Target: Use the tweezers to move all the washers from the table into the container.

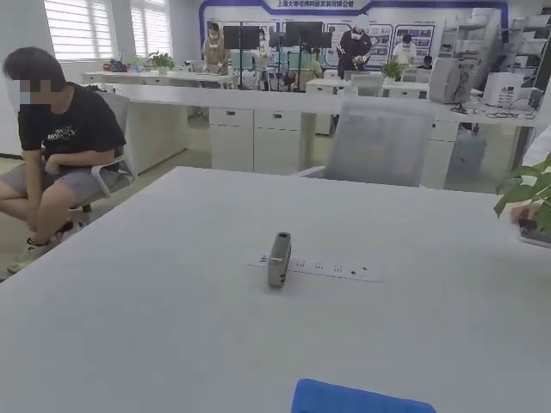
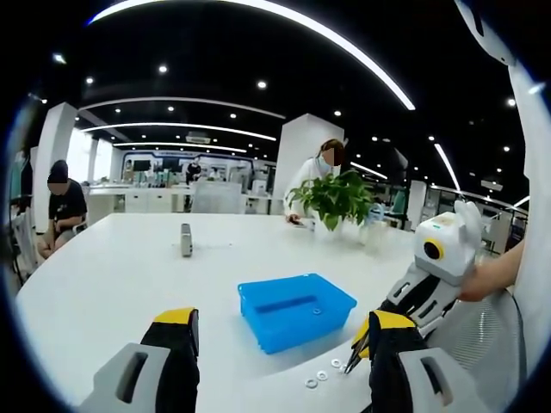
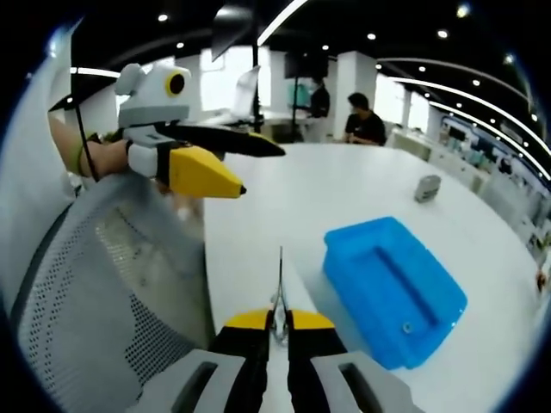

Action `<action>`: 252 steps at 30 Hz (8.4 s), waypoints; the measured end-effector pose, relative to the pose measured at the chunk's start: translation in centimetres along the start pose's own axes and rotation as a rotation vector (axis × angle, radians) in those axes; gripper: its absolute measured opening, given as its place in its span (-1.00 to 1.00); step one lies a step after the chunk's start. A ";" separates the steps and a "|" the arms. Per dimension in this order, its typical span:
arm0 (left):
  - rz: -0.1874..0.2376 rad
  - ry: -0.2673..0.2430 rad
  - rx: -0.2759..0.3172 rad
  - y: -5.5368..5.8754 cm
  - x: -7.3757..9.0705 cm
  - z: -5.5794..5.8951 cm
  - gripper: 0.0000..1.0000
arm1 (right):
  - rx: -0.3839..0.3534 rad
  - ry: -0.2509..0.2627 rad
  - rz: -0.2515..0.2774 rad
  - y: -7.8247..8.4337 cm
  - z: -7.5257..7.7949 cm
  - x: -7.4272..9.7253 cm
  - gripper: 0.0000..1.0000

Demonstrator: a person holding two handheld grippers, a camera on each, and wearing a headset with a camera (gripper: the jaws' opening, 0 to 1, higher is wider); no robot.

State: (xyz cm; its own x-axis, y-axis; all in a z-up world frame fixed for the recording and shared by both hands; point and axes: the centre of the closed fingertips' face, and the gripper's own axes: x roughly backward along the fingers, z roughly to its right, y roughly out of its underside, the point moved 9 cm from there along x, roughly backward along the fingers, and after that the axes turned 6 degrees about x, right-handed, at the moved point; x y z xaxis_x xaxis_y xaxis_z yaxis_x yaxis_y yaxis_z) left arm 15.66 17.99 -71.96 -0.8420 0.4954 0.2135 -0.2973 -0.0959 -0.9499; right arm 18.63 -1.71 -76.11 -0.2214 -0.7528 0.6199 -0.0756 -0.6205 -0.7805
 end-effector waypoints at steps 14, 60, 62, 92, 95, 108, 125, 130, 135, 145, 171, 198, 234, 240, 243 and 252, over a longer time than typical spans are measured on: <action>0.020 -0.017 0.002 -0.2 0.2 -0.1 0.64 | -0.109 0.088 0.125 -2.8 2.6 3.2 -0.94; 0.003 -0.020 0.007 -0.1 0.2 -0.3 0.62 | -0.445 0.169 0.086 0.3 12.7 -0.1 -0.94; 0.001 -0.020 0.006 -0.1 0.2 -0.3 0.62 | -0.440 0.172 0.070 0.6 12.8 -0.1 -0.94; -0.003 -0.015 -0.004 -0.1 0.2 -0.1 0.62 | -0.259 0.176 0.049 0.7 12.0 -0.4 -0.92; -0.003 -0.014 -0.004 -0.1 0.2 -0.1 0.62 | -0.264 0.178 0.060 0.5 12.1 -0.2 -0.92; -0.008 -0.015 -0.005 -0.1 0.1 -0.1 0.61 | -0.229 0.168 0.132 -2.1 11.0 1.9 -0.93; -0.020 -0.010 -0.005 0.1 0.1 0.0 0.61 | -0.224 0.079 0.156 -3.1 6.0 2.8 -0.93; -0.027 -0.008 -0.008 0.1 0.1 0.0 0.61 | -0.250 0.058 0.138 -2.3 5.2 2.3 -0.93; -0.032 -0.006 -0.009 0.2 0.0 -0.1 0.60 | -0.278 0.043 0.107 -1.1 4.5 1.6 -0.93; -0.045 -0.006 -0.015 0.3 0.0 0.0 0.59 | -0.326 0.004 0.060 0.9 3.6 0.1 -0.93; -0.060 -0.015 -0.028 0.5 0.1 -0.1 0.57 | 0.046 -0.034 -0.037 0.1 1.0 -1.2 -0.93; -0.058 -0.018 -0.027 0.4 0.1 -0.1 0.56 | 0.167 0.103 0.043 -4.0 1.9 1.3 -0.94; -0.060 -0.011 -0.015 0.4 0.1 -0.1 0.56 | -0.408 0.153 0.146 -2.3 12.1 -0.9 -0.94; -0.065 -0.010 -0.017 0.5 0.1 -0.2 0.55 | -0.428 0.150 0.115 -1.5 12.3 -1.8 -0.94; -0.068 -0.007 -0.017 0.5 0.1 -0.1 0.55 | -0.427 0.148 0.096 -1.1 12.4 -2.4 -0.94; -0.069 -0.006 -0.017 0.5 0.0 -0.1 0.55 | -0.403 0.148 0.073 -0.6 11.9 -2.6 -0.93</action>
State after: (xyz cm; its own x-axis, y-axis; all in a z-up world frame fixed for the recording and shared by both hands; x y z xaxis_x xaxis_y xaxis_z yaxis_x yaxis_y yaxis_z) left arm 15.50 18.01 -72.45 -0.8225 0.4951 0.2800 -0.3473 -0.0474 -0.9365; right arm 30.84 -2.01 -76.25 -0.3749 -0.7335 0.5670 -0.4220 -0.4095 -0.8088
